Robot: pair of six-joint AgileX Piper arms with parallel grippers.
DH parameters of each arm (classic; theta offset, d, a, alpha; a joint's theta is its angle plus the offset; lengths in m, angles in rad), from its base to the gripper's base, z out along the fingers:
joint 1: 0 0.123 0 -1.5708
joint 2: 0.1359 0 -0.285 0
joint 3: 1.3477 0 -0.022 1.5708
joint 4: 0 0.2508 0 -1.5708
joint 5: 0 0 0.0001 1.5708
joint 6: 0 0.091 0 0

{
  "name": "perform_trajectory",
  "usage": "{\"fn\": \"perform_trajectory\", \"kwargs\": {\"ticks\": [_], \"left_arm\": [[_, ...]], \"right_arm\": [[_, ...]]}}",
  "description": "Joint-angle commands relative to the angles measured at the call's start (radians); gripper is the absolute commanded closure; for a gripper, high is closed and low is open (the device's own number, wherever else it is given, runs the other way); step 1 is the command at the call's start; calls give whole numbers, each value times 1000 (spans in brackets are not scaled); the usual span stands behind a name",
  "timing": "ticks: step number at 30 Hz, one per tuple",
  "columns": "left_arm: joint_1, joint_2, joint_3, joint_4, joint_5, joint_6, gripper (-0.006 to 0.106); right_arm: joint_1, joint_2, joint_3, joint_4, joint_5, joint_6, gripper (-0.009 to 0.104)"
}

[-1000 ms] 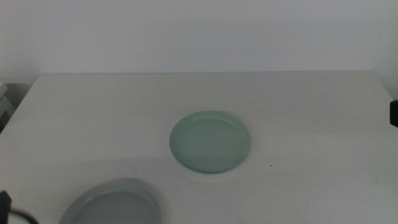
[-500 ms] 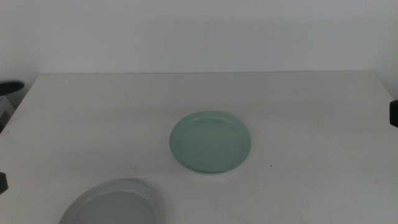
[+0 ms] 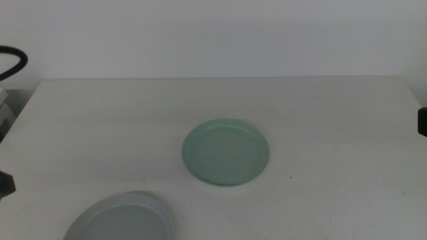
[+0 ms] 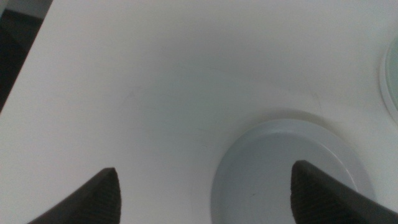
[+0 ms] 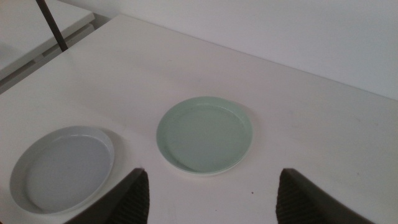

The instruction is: Stack the three bowls on top of each other.

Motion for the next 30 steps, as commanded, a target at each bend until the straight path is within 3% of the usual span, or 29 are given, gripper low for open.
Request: {"fn": "perform_trajectory", "kwargs": {"ticks": [1,21,30], "left_arm": [[1,40,-33,-2,-57,-34,-4],[0,641,-33,-301,-79,401,-4],[0,801,-33,-309,-93,440,-3]], "right_arm": [[-8,1,-21,8,-71,-5,43],[-8,1,-21,8,-71,-5,43],[-8,1,-21,8,-71,-5,43]]}}
